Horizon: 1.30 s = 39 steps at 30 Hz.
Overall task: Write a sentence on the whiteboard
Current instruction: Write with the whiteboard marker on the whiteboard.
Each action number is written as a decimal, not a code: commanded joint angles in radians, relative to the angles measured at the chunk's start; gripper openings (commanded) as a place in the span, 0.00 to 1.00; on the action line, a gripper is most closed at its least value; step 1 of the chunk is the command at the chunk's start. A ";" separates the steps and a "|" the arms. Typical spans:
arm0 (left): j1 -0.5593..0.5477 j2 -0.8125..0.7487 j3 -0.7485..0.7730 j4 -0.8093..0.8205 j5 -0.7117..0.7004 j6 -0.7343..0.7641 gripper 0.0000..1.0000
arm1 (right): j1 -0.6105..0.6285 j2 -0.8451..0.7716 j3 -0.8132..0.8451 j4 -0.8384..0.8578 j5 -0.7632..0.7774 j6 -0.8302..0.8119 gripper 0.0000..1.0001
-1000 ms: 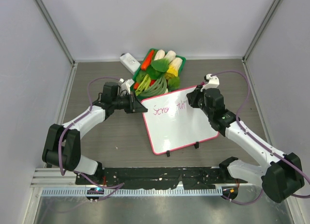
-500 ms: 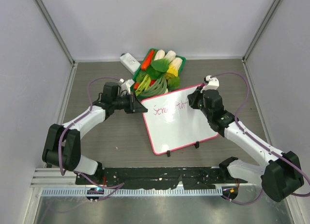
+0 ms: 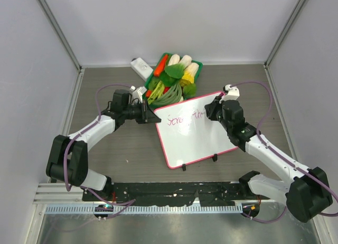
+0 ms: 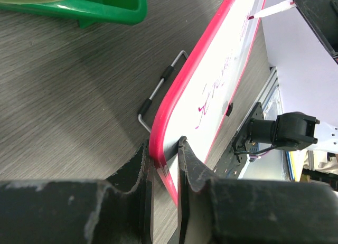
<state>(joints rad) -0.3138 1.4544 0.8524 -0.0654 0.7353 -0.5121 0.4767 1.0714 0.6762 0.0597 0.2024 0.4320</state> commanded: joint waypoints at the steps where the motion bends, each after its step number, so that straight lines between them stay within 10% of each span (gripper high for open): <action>1: -0.010 0.018 0.010 -0.040 -0.151 0.136 0.00 | 0.000 -0.022 -0.033 -0.035 -0.004 -0.012 0.01; 39: -0.019 0.020 0.008 -0.043 -0.157 0.142 0.00 | 0.000 0.039 0.071 -0.026 0.069 -0.012 0.01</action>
<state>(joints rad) -0.3191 1.4551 0.8524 -0.0662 0.7300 -0.5121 0.4770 1.1004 0.7097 0.0345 0.2111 0.4320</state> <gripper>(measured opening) 0.177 0.198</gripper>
